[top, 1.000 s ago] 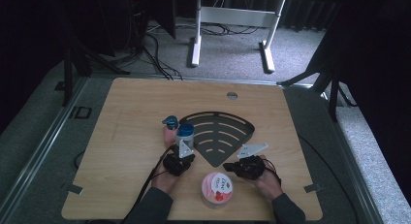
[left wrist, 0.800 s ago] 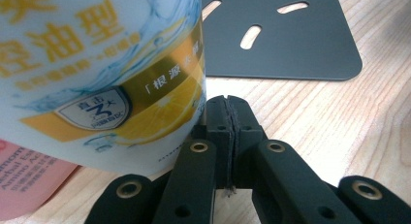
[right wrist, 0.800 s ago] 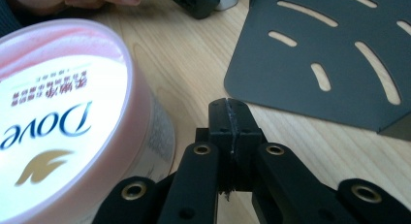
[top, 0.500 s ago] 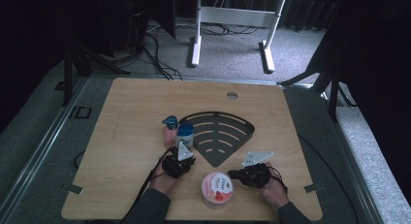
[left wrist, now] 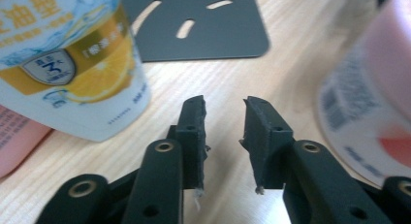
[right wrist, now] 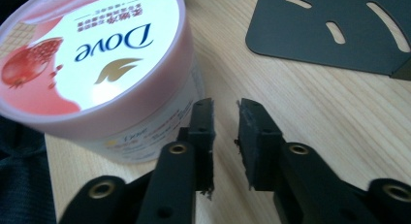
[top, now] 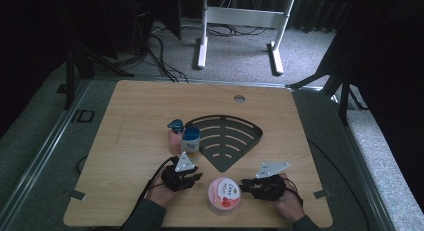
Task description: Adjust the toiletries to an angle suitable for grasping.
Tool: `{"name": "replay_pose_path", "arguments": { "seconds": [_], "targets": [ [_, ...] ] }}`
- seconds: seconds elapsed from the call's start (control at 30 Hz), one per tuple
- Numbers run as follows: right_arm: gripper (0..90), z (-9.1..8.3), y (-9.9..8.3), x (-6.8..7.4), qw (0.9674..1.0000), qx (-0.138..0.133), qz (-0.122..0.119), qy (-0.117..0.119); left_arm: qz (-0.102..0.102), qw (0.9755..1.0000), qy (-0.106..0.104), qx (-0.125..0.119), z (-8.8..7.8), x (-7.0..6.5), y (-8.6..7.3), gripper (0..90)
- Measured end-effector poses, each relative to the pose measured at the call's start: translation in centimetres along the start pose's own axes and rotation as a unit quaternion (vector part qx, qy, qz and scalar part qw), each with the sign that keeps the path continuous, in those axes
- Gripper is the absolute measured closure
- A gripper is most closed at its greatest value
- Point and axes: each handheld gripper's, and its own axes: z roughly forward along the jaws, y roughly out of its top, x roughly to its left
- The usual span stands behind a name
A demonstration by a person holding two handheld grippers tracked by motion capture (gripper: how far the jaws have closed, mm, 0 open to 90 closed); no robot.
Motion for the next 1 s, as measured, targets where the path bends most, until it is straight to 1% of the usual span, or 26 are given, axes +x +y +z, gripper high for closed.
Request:
{"name": "replay_pose_path", "arguments": {
  "seconds": [0.07, 0.17, 0.23, 0.27, 0.37, 0.47, 0.6, 0.67, 0.7, 0.73, 0.87, 0.9, 0.93, 0.97, 1.0],
  "targets": [
    [70.2, -0.2, -0.2, 0.2, 1.0000, -0.001, 0.000, 0.002, 0.004, 0.9999, -0.010, -0.002, -0.3, -0.4, -0.1, 65.2],
    [67.9, -0.4, -0.5, 0.4, 1.0000, -0.001, -0.003, 0.005, 0.013, 0.9996, -0.025, -0.001, -0.7, -1.0, -0.2, 62.5],
    [66.1, -0.6, -0.6, 0.5, 0.9999, -0.003, -0.007, 0.010, 0.018, 0.9993, -0.033, 0.001, -0.9, -1.3, -0.3, 61.4],
    [65.3, -0.6, -0.6, 0.6, 0.9999, -0.003, -0.007, 0.012, 0.020, 0.9992, -0.034, 0.002, -1.0, -1.4, -0.3, 61.4],
    [65.0, -0.8, -0.8, 0.9, 0.9998, -0.005, -0.011, 0.017, 0.025, 0.9987, -0.045, 0.004, -1.4, -1.9, -0.4, 61.4],
    [65.1, -1.0, -0.9, 1.2, 0.9995, -0.009, -0.018, 0.023, 0.035, 0.9974, -0.063, 0.003, -2.0, -2.5, -0.5, 61.6],
    [64.6, -1.1, -1.0, 1.7, 0.9991, -0.008, -0.027, 0.031, 0.050, 0.9957, -0.078, 0.007, -2.3, -3.1, -0.6, 61.0],
    [64.2, -1.0, -1.1, 1.8, 0.9990, -0.006, -0.030, 0.031, 0.052, 0.9950, -0.086, 0.009, -2.3, -3.4, -0.7, 59.8],
    [63.3, -1.1, -1.1, 1.8, 0.9990, -0.006, -0.031, 0.032, 0.053, 0.9944, -0.092, 0.007, -2.2, -3.5, -0.7, 58.8],
    [62.0, -1.1, -1.1, 1.9, 0.9988, -0.007, -0.031, 0.036, 0.053, 0.9942, -0.094, 0.007, -2.2, -3.5, -0.7, 56.3],
    [56.1, -1.2, -1.3, 2.0, 0.9979, -0.010, -0.036, 0.053, 0.058, 0.9917, -0.114, 0.013, -2.1, -3.8, -0.8, 49.8],
    [55.2, -1.2, -1.3, 2.1, 0.9976, -0.010, -0.039, 0.057, 0.057, 0.9910, -0.121, 0.014, -2.1, -3.9, -0.8, 47.7],
    [54.2, -1.2, -1.3, 2.2, 0.9972, -0.011, -0.043, 0.060, 0.059, 0.9904, -0.124, 0.013, -2.1, -4.0, -0.7, 46.9],
    [54.2, -1.2, -1.3, 2.2, 0.9972, -0.011, -0.043, 0.060, 0.059, 0.9904, -0.124, 0.013, -2.1, -4.0, -0.7, 46.3],
    [52.7, -1.2, -1.3, 2.3, 0.9970, -0.010, -0.045, 0.061, 0.063, 0.9887, -0.136, 0.014, -2.0, -4.2, -0.6, 46.3]
  ]
}}
